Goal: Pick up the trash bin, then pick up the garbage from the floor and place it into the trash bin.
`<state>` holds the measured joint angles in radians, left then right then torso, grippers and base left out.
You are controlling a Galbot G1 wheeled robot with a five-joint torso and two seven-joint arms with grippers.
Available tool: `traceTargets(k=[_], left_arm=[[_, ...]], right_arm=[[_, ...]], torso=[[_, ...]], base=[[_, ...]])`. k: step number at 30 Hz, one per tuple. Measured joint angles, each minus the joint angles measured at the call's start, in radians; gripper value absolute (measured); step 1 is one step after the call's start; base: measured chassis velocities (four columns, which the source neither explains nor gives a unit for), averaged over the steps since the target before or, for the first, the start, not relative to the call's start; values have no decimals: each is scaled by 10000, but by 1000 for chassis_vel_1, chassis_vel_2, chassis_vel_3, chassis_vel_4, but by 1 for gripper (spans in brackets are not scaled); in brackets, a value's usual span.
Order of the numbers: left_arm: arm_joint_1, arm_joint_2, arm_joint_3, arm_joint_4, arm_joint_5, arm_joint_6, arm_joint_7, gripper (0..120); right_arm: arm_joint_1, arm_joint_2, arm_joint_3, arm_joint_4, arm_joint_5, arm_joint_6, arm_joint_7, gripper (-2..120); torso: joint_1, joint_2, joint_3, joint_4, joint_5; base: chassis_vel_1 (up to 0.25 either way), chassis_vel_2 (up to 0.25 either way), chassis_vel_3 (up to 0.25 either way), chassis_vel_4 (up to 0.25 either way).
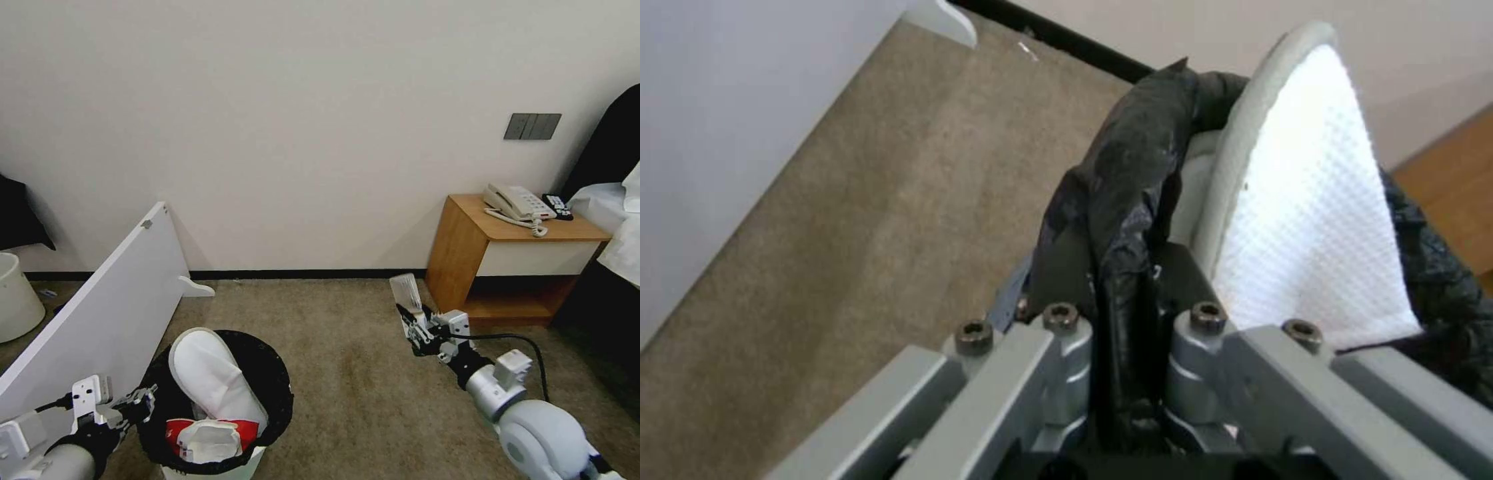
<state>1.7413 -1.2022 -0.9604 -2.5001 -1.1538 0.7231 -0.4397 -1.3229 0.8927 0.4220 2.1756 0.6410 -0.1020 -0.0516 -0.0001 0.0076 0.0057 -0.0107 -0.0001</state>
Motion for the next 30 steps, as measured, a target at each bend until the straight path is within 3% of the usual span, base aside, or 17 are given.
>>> traceTargets(k=[4, 11, 19, 30], left_arm=[[12, -45, 86, 0, 3, 0, -2, 5], [55, -43, 32, 0, -21, 6, -2, 5], [149, -69, -13, 0, -39, 12, -7, 5], [235, -114, -37, 0, -61, 17, -19, 5]], right_arm=[[12, -151, -109, 786, 715, 311, -107, 28], [518, -273, -541, 1018, 1487, 603, -466, 28], [2059, -615, -1573, 1116, 3036, 1118, -1462, 28], [3882, -550, -3269, 649, 3941, 1569, -2792, 28]], torso=[[0, 0, 0, 0, 0], [1, 0, 0, 1, 1], [1, 0, 1, 2, 0], [0, 0, 2, 1, 0]], base=[[0, 0, 0, 0], [0, 0, 0, 0], [0, 0, 0, 0], [0, 0, 0, 0]])
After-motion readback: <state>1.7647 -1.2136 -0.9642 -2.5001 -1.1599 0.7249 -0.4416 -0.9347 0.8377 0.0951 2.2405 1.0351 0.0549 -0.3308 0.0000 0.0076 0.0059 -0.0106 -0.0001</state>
